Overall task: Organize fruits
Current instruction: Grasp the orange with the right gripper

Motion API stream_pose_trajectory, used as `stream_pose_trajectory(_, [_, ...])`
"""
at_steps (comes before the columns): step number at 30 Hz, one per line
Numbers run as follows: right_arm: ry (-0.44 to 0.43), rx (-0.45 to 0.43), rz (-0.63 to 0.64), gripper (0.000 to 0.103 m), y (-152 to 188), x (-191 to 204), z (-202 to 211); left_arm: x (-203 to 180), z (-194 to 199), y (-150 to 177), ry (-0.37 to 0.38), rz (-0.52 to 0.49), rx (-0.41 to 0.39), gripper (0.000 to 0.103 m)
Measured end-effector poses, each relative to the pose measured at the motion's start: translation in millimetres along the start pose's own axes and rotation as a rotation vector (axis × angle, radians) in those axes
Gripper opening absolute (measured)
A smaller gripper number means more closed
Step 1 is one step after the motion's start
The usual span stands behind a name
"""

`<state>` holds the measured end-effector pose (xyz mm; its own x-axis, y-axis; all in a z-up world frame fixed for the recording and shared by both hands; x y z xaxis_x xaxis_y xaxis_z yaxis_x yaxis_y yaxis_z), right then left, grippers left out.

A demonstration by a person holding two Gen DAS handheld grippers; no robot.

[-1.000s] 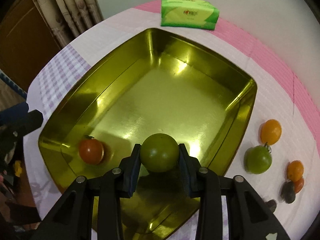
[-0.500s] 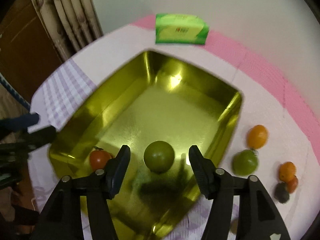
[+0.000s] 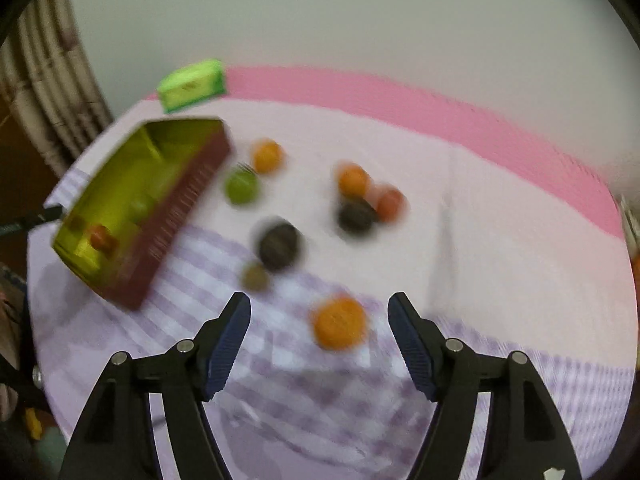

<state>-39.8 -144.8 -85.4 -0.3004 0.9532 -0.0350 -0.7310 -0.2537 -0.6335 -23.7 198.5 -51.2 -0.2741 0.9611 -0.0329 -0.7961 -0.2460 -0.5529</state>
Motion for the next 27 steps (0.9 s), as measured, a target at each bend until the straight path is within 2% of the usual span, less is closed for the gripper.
stream_pose_trajectory(4, [-0.009, 0.041, -0.017, 0.067, 18, -8, -13, -31, 0, 9, 0.042, -0.077, 0.034, 0.069])
stream_pose_trajectory(6, [-0.017, 0.047, -0.025, 0.061, 19, -6, -19, -49, 1, 14, 0.06, -0.124, 0.047, 0.069])
stream_pose_trajectory(9, [-0.026, 0.044, -0.039, 0.059, 15, -6, -30, -71, 4, 16, 0.082, -0.182, 0.049, 0.069])
stream_pose_trajectory(16, [-0.045, 0.053, -0.035, 0.051, 8, -1, -50, -116, 10, 18, 0.141, -0.232, 0.067, 0.069])
stream_pose_trajectory(20, [-0.043, 0.038, -0.028, 0.039, 8, -1, -52, -140, 6, 23, 0.177, -0.249, 0.092, 0.069])
stream_pose_trajectory(22, [-0.039, 0.042, -0.03, 0.038, 10, -3, -50, -153, 5, 28, 0.187, -0.268, 0.105, 0.069])
stream_pose_trajectory(24, [0.003, 0.04, -0.027, 0.038, 12, -11, -47, -167, 4, 31, 0.201, -0.29, 0.112, 0.069])
stream_pose_trajectory(27, [0.006, 0.046, -0.096, 0.038, 21, -34, -42, -191, 1, 35, 0.226, -0.323, 0.117, 0.069])
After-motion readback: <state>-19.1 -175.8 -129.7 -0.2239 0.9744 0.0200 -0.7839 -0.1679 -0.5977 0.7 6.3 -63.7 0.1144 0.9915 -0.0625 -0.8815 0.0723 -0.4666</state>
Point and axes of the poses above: each gripper's, at about its wrist camera, not at the fingertips, and z roughly against the way its jaws point, x to its left, y to its underside, the point moved 7 cm from there along -z, roughly the way its jaws point, and after that the axes turned 3 degrees about -x, right-handed, at the moved point
